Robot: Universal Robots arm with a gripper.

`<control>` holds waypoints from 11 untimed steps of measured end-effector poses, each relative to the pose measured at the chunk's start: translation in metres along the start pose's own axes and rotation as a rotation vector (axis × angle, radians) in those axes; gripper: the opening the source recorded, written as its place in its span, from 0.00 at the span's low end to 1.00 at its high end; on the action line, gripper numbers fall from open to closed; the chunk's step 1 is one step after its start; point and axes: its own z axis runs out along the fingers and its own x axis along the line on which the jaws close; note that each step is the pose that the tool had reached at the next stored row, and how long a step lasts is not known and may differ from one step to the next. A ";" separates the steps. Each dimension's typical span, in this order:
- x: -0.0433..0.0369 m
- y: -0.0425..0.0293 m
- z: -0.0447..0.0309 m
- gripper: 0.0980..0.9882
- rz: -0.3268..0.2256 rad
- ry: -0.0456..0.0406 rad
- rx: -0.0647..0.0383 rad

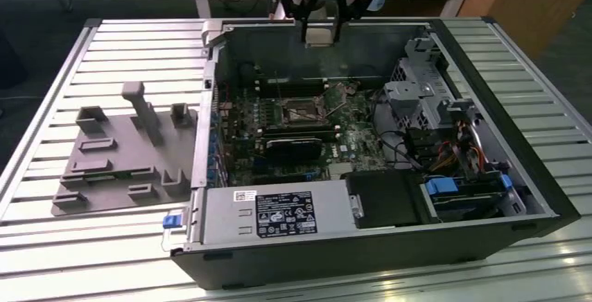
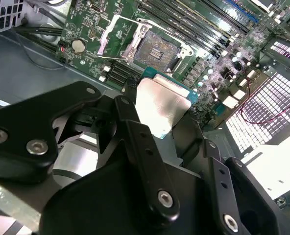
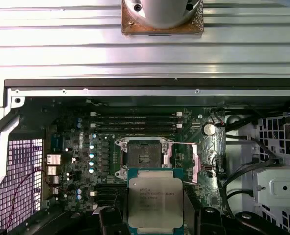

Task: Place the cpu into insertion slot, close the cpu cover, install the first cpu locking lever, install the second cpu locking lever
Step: 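Place the cpu into insertion slot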

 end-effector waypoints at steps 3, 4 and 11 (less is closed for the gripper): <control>0.0000 0.0000 0.0007 0.49 0.000 0.0000 0.000; 0.0000 -0.0001 0.0017 0.49 0.000 0.0000 0.000; -0.0003 -0.0011 0.0124 0.49 0.000 0.0000 0.000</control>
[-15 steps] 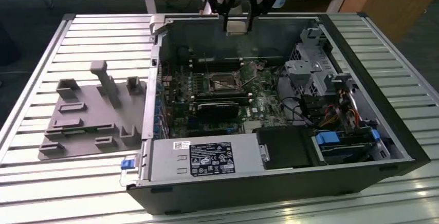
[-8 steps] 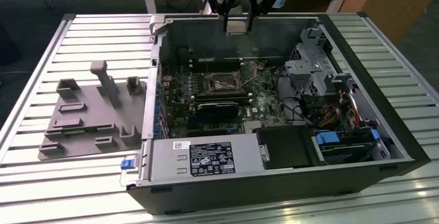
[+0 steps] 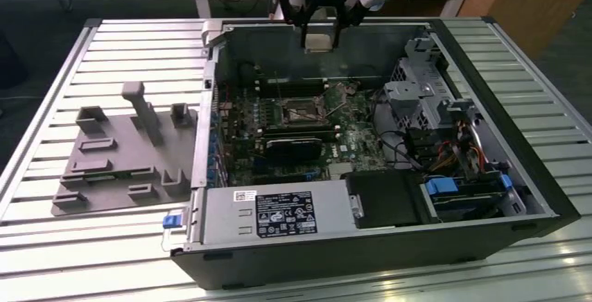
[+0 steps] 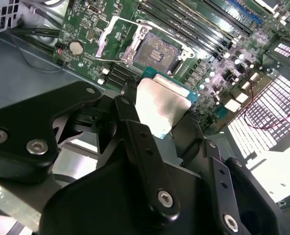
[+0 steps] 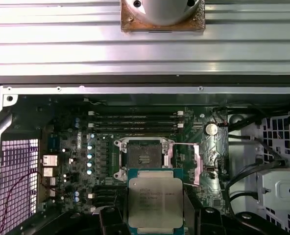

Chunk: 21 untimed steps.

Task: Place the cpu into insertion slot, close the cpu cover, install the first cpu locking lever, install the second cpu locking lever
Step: 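Place the cpu into insertion slot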

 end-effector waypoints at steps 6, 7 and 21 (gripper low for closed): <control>0.0002 -0.0009 0.0102 0.49 0.000 -0.0001 0.000; 0.0003 -0.0011 0.0120 0.49 0.000 -0.0001 0.000; 0.0042 -0.0039 0.0365 0.49 0.000 -0.0001 0.000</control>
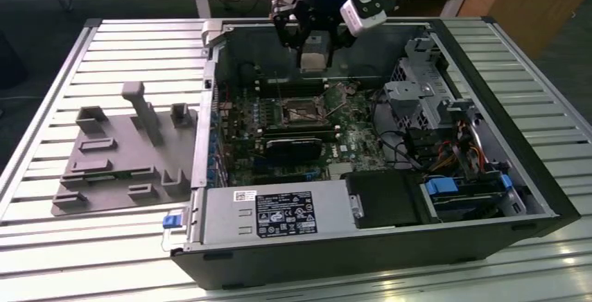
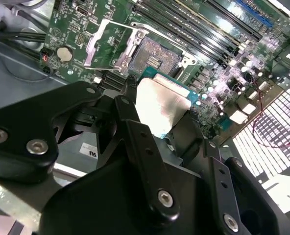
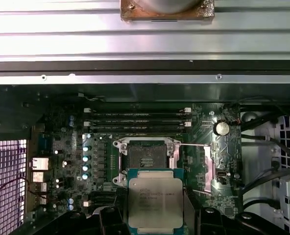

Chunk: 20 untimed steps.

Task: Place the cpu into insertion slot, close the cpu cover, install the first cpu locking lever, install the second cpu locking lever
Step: 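Place the cpu into insertion slot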

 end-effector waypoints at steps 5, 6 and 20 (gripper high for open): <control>0.0010 -0.0009 0.0089 0.49 0.000 0.0000 0.000; 0.0012 -0.0010 0.0108 0.49 0.000 0.0001 0.000; 0.0062 -0.0033 0.0350 0.49 0.020 -0.0017 0.000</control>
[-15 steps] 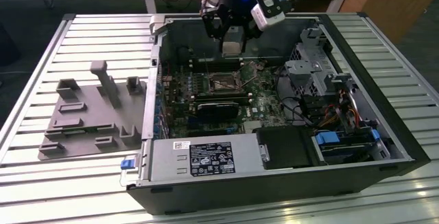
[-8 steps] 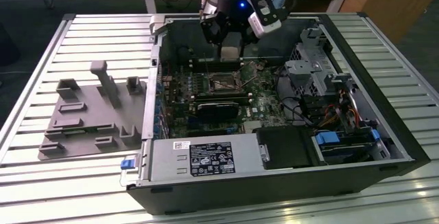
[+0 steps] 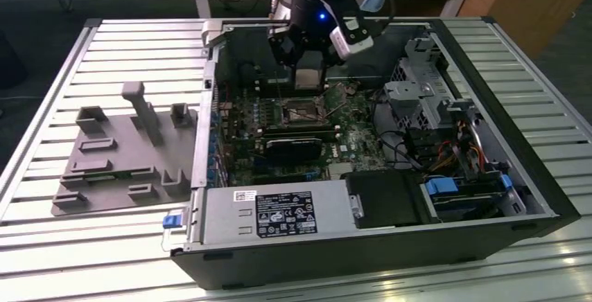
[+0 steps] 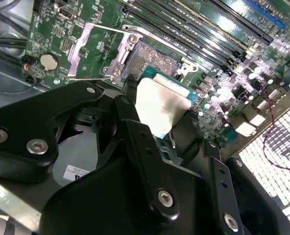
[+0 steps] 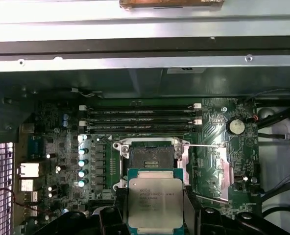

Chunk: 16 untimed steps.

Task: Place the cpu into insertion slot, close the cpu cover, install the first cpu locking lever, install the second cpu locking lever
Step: 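Place the cpu into insertion slot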

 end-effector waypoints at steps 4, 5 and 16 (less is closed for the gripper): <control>0.0000 -0.0005 0.0049 0.49 0.058 -0.0052 -0.001; 0.0000 -0.0006 0.0060 0.49 0.076 -0.0068 -0.001; -0.0002 -0.0013 0.0145 0.49 0.276 -0.0247 -0.005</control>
